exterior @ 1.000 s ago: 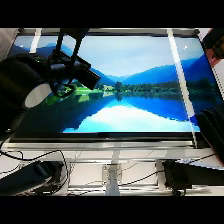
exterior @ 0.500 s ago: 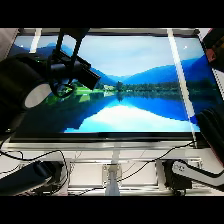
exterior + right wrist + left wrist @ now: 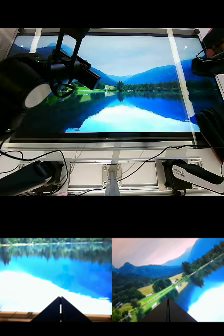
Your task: Fold the clothes and pants, and hang the long-sleeved shirts on hangers.
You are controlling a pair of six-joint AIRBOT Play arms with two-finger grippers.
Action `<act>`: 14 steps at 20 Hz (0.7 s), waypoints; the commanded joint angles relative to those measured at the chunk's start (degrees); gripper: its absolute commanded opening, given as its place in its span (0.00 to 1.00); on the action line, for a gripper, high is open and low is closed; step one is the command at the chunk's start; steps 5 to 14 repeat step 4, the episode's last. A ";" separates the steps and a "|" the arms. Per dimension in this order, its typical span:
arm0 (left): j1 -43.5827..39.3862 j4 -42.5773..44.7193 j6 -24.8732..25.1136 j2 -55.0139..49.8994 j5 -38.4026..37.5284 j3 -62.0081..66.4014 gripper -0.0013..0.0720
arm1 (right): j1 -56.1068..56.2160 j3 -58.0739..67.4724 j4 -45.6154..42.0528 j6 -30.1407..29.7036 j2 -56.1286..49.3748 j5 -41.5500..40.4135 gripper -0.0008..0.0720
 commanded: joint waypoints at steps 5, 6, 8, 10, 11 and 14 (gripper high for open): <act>0.04 0.02 0.00 0.02 0.00 0.02 0.05 | 0.87 0.02 -2.89 1.60 0.07 -8.48 0.07; 0.04 0.02 0.00 0.02 0.00 0.02 0.05 | 0.87 0.02 -2.89 1.60 0.07 -8.48 0.07; 0.04 0.02 0.00 0.02 0.00 0.02 0.05 | 0.87 0.02 -2.89 1.60 0.07 -8.48 0.07; 0.04 0.02 0.00 0.02 0.00 0.02 0.05 | 0.87 0.02 -2.89 1.60 0.07 -8.48 0.07; 0.04 0.02 0.00 0.02 0.00 0.02 0.05 | 0.87 0.02 -2.89 1.60 0.07 -8.48 0.07; 0.04 0.02 0.00 0.02 0.00 0.02 0.05 | 0.87 0.02 -2.89 1.60 0.07 -8.48 0.07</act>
